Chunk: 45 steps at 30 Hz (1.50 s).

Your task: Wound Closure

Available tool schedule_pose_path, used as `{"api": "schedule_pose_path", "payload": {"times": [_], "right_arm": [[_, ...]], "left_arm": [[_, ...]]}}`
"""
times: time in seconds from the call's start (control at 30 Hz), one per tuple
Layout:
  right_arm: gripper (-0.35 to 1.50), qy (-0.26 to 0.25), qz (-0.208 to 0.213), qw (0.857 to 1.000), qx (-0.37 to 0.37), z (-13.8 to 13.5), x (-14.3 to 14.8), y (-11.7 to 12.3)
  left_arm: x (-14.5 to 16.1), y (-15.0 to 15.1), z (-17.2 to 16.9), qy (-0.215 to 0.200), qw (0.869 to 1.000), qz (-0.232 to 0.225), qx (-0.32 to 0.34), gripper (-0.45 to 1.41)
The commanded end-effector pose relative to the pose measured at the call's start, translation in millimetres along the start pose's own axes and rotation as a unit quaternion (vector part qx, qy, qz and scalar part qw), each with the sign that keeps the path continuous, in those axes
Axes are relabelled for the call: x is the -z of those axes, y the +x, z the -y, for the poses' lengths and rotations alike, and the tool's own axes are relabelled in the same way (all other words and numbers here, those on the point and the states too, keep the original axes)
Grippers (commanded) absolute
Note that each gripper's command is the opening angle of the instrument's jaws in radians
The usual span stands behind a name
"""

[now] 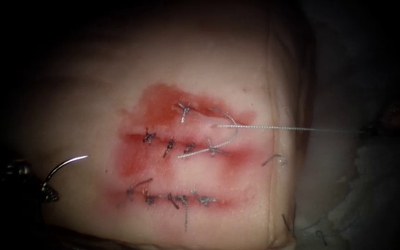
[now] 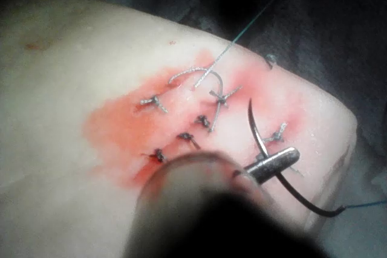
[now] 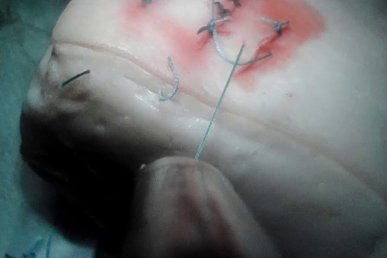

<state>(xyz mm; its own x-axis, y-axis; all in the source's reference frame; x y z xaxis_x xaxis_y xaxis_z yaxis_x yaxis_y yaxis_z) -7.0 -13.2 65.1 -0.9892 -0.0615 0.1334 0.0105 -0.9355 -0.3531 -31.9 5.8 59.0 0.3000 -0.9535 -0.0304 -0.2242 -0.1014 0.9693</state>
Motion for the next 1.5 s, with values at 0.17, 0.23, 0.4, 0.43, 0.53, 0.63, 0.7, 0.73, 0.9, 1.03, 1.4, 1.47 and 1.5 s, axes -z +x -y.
{"api": "schedule_pose_path", "payload": {"times": [0.17, 0.23, 0.4, 0.43, 0.53, 0.63, 0.7, 0.73, 0.9, 1.03, 1.4, 1.47, 1.5], "right_arm": [[-0.35, -0.004, 0.002, 1.000, -0.008, -0.9, -0.3, 0.1], [-0.35, -0.005, 0.001, 1.000, -0.012, -1.1, -0.1, 0.2], [-0.35, -0.009, 0.003, 1.000, -0.025, -1.2, 0.8, 2.2], [-0.35, -0.010, 0.004, 0.999, -0.031, -1.3, 1.0, 3.0], [-0.35, -0.013, 0.007, 0.999, -0.041, -1.5, 1.7, 4.9], [-0.35, -0.014, 0.007, 0.999, -0.040, -1.5, 1.7, 5.2], [-0.11, 0.008, 0.006, 0.999, -0.043, -1.5, 1.7, 4.6], [0.79, 0.044, 0.027, 0.998, -0.047, -1.3, 2.0, 3.5], [1.16, 0.094, 0.278, 0.953, -0.081, 2.5, 9.4, -4.8], [0.91, 0.135, 0.426, 0.875, -0.184, 4.3, 12.5, -11.2], [-0.35, -0.054, 0.479, 0.849, -0.214, 4.9, -3.4, -21.9], [-0.35, -0.071, 0.472, 0.856, -0.202, 4.6, -7.1, -21.7], [-0.35, -0.077, 0.467, 0.858, -0.199, 4.5, -9.0, -21.4]], "left_arm": [[-0.4, -0.6, -0.5, 0.000, 1.000, 0.000, -0.002, -0.45], [-0.4, -0.6, -0.5, 0.000, 1.000, 0.000, -0.002, -0.45], [-0.4, -0.6, -0.5, 0.000, 1.000, 0.000, -0.002, -0.45], [-0.4, -0.6, -0.5, 0.001, 1.000, 0.000, -0.002, -0.45], [-0.4, -0.6, -0.5, 0.001, 1.000, 0.000, -0.002, -0.45], [-0.4, -0.6, -0.5, 0.000, 1.000, 0.000, -0.002, -0.45], [-0.4, -0.6, -0.5, 0.000, 1.000, 0.000, -0.002, -0.45], [-0.4, -0.6, -0.5, 0.000, 1.000, 0.000, -0.002, -0.45], [-0.6, -0.5, -0.8, 0.000, 1.000, 0.001, -0.003, -0.45], [-0.7, -0.6, -0.8, -0.001, 1.000, 0.001, -0.003, -0.45], [-1.1, -0.4, -1.2, -0.003, 1.000, 0.001, -0.001, -0.45], [-1.0, -0.4, -1.2, -0.003, 1.000, 0.000, -0.001, -0.45], [-1.0, -0.4, -1.2, -0.004, 1.000, 0.000, -0.001, -0.45]]}}
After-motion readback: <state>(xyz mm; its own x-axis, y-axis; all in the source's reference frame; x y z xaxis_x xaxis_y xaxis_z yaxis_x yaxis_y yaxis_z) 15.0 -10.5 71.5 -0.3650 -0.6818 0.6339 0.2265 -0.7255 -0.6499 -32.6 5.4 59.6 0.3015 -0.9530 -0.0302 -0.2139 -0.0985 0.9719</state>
